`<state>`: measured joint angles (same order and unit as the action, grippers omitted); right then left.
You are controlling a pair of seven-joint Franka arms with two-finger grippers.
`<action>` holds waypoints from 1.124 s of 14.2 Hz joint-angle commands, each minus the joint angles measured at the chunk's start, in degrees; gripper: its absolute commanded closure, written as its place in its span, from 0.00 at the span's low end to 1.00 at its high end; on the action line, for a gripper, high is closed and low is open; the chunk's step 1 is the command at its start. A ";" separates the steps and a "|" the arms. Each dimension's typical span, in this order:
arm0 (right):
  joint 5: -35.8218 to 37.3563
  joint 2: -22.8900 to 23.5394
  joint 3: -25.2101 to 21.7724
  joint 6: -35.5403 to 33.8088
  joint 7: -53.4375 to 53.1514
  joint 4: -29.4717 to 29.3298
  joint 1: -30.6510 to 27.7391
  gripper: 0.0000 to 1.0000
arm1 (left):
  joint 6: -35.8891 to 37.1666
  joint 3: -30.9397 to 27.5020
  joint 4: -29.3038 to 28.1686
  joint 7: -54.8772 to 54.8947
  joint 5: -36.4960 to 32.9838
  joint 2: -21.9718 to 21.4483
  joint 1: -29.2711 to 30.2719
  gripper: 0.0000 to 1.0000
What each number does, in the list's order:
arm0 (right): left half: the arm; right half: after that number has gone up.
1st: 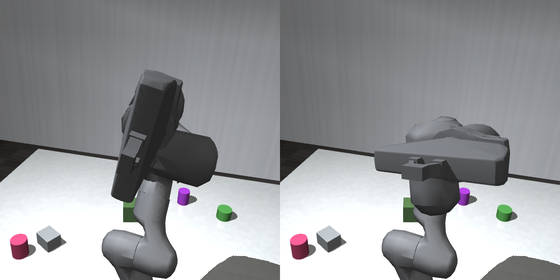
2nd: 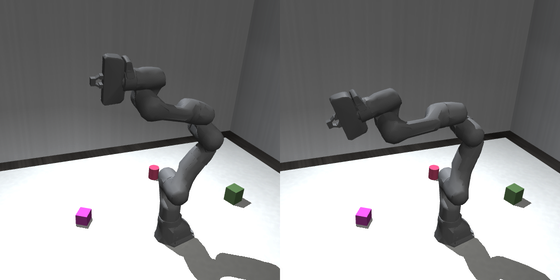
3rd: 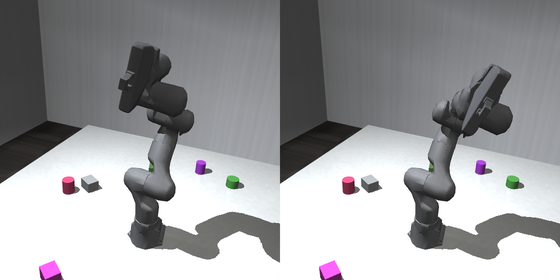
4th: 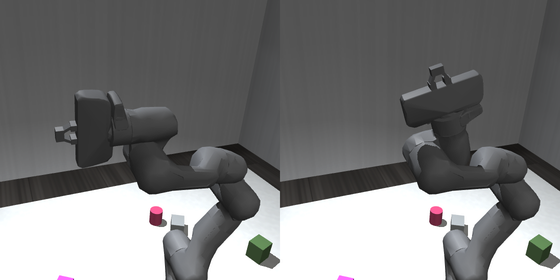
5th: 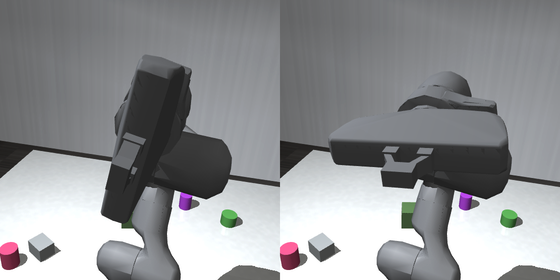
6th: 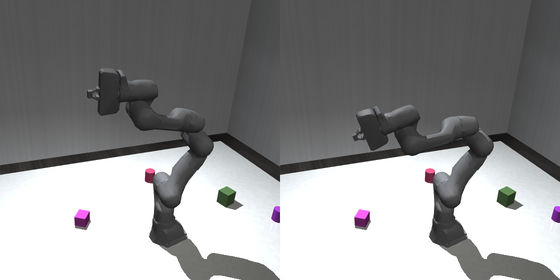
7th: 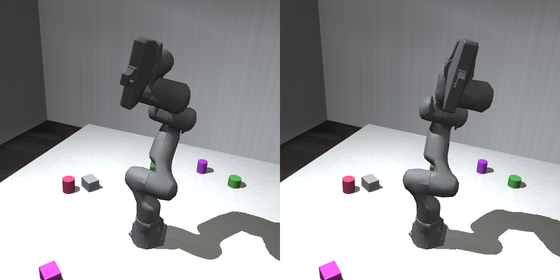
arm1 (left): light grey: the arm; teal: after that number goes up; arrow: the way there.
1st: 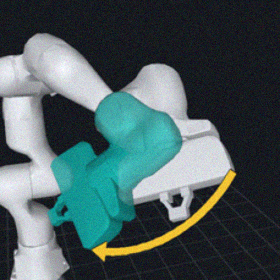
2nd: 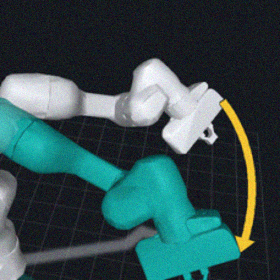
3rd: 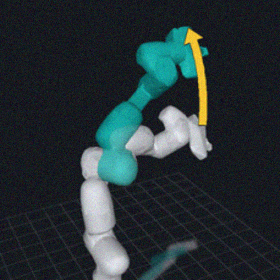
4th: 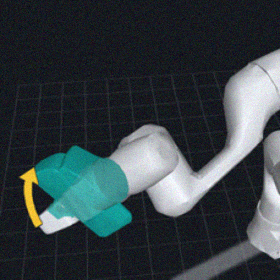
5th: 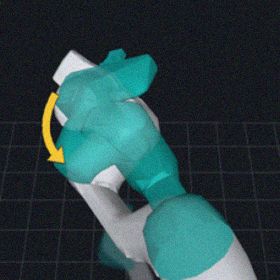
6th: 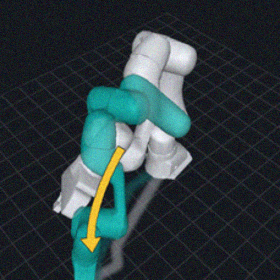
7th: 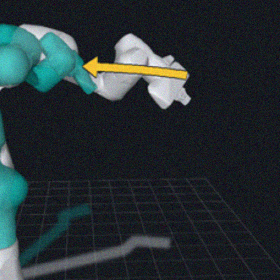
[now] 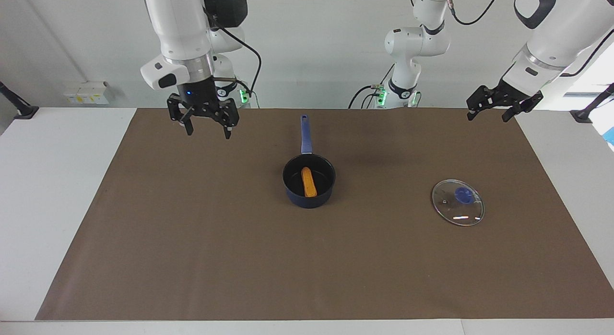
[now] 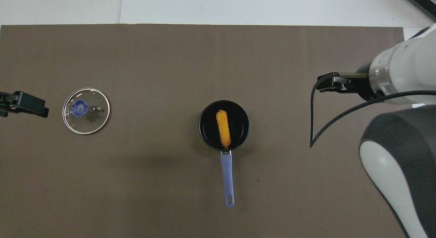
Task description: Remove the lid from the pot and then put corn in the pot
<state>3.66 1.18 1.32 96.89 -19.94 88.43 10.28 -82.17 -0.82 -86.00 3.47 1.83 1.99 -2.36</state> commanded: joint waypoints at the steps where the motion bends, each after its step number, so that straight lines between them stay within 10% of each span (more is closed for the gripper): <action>1: -0.67 -3.01 0.70 -2.92 1.57 0.69 -2.62 0.00 | 0.35 0.03 -0.92 0.04 0.02 -0.94 0.25 0.00; 16: -3.57 -6.98 -5.71 -7.42 18.36 3.94 -6.24 0.00 | 2.19 0.12 1.89 0.83 0.28 -0.94 0.07 0.00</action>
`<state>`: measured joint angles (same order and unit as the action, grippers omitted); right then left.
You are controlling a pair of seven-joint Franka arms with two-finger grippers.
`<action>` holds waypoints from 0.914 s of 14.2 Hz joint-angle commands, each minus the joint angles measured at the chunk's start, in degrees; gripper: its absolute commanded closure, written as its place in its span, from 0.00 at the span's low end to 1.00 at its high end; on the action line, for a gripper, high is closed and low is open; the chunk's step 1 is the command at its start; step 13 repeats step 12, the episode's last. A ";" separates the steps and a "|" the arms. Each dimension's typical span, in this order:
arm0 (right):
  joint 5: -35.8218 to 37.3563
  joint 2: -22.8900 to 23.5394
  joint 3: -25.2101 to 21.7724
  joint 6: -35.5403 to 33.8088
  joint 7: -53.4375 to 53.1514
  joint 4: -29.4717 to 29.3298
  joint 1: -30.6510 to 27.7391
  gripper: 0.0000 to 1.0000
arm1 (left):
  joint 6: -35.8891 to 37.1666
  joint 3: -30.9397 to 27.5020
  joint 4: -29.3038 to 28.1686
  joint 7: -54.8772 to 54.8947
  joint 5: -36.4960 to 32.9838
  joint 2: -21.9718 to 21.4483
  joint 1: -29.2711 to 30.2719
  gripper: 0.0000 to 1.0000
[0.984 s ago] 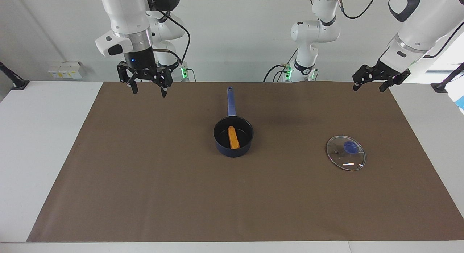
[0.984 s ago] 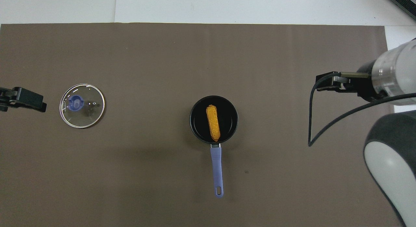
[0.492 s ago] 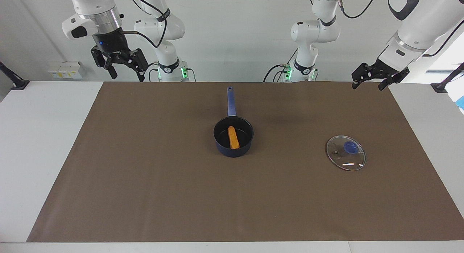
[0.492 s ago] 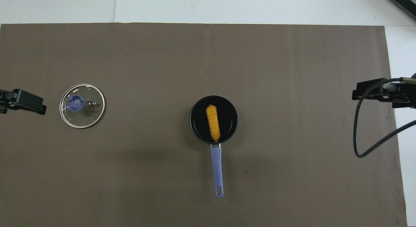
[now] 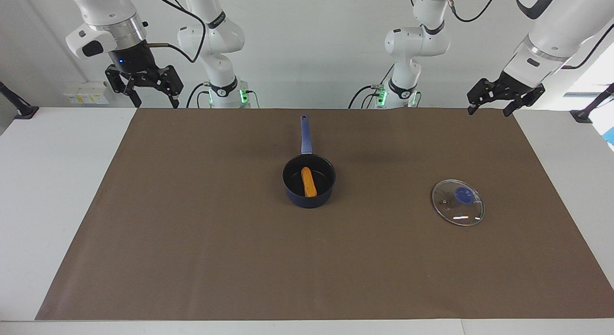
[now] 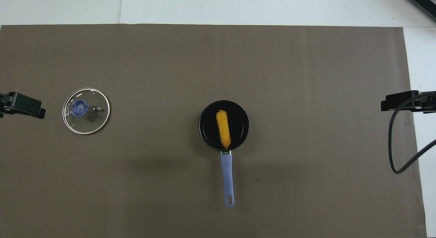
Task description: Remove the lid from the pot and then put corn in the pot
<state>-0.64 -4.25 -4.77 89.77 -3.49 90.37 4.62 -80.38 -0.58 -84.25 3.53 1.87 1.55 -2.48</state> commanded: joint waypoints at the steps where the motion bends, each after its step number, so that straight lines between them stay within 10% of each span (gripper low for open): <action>1: 0.73 -1.55 0.46 -0.29 1.91 2.09 -0.49 0.00 | 0.40 -0.12 0.14 0.69 0.24 -0.58 0.28 0.00; 13: 3.46 -1.55 0.46 0.85 4.80 2.71 -0.31 0.00 | 0.40 -0.12 -0.12 0.78 0.24 -0.76 0.37 0.00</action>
